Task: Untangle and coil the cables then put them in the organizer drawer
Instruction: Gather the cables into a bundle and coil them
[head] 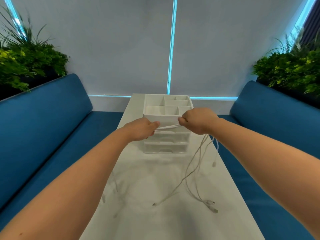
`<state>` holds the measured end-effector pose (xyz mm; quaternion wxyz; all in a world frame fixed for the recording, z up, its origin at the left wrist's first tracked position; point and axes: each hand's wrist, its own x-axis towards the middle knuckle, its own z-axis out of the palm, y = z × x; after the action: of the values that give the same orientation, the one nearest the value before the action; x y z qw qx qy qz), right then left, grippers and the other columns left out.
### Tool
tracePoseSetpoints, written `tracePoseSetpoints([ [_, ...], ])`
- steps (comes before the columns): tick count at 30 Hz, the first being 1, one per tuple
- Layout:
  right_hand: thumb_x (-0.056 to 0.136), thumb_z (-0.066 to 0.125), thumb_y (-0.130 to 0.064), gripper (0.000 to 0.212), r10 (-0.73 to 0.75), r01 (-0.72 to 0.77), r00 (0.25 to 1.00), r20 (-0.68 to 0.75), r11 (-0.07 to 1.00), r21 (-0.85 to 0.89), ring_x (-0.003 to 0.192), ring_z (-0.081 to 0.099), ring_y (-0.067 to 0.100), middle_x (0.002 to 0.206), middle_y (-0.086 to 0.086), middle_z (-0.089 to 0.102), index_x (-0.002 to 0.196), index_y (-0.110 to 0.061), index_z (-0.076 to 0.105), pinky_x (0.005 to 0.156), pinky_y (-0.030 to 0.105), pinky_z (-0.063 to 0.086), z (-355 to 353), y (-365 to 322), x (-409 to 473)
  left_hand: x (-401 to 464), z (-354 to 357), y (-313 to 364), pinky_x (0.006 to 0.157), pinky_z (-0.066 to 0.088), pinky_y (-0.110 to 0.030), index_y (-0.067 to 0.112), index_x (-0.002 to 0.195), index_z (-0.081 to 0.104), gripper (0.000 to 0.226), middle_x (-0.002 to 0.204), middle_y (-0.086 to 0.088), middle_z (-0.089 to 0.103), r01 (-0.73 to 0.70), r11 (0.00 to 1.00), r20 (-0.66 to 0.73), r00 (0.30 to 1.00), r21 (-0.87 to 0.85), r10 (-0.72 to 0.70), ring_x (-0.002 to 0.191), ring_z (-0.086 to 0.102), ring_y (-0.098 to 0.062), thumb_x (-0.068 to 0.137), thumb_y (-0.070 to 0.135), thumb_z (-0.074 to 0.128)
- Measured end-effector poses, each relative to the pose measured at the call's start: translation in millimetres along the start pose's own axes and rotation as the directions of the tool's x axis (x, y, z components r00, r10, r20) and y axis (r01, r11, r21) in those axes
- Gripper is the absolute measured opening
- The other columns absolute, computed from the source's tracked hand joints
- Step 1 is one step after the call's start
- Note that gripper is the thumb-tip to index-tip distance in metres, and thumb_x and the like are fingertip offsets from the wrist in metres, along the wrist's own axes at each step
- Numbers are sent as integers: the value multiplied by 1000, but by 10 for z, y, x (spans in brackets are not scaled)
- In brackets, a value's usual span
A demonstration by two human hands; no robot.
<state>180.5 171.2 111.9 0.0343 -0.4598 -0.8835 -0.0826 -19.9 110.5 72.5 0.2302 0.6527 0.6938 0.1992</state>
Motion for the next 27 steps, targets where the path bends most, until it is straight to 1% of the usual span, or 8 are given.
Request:
tracePoseSetpoints([
  [3,104,27,-33,35,36,-37,999,-28,998,-48,58,41,13,65,-1,43,80,-17,47,48,23,29,151,31,-18,81,112,-35,84,50,-39,10,98,69,65,96,-7,69,13,979,-128,992,203,14,88,63,-26,101,59,26],
  [10,102,27,-36,46,59,-68,997,50,973,221,55,36,12,62,2,39,67,-13,45,50,23,27,266,131,-59,137,199,-99,70,45,-32,17,76,61,62,77,-2,61,-9,973,-163,985,230,48,75,59,-21,100,61,25],
  [12,102,25,-39,50,44,-50,998,36,984,170,56,39,12,63,3,45,72,-11,54,51,22,29,308,156,-97,125,224,-126,68,42,-32,19,70,56,61,71,0,57,-20,954,-160,985,300,71,72,57,-21,102,58,21],
  [14,102,21,-43,57,45,-44,999,-5,998,51,57,45,11,66,1,52,86,-12,66,51,22,33,361,196,-144,100,251,-151,69,43,-32,15,81,63,64,76,0,60,-25,919,-168,981,393,98,76,59,-21,103,56,18],
  [16,103,19,-46,58,54,-55,998,-26,997,-46,61,52,12,68,-1,56,90,-16,68,55,23,41,404,226,-188,72,291,-153,71,46,-32,13,90,67,66,83,-2,65,-33,878,-185,973,478,138,79,61,-23,104,53,16],
  [19,104,21,-45,52,81,-80,997,1,991,-106,66,54,12,67,-5,52,95,-19,64,61,25,45,454,224,-206,38,350,-99,73,52,-34,14,81,65,65,77,-3,63,-69,850,-215,954,523,210,77,62,-25,105,50,16],
  [24,103,30,-35,46,101,-164,937,334,972,167,67,54,16,74,1,60,83,-9,62,71,30,41,513,281,-250,-33,465,-48,61,39,-33,21,57,41,58,58,2,45,-168,894,-231,931,416,282,64,51,-24,106,47,21],
  [27,101,37,-22,34,84,-223,912,402,923,313,86,55,28,98,11,63,93,-2,63,77,34,39,505,131,-244,-92,578,-6,60,33,-32,26,56,37,56,57,5,43,-242,887,-230,908,393,350,63,47,-23,106,47,22],
])
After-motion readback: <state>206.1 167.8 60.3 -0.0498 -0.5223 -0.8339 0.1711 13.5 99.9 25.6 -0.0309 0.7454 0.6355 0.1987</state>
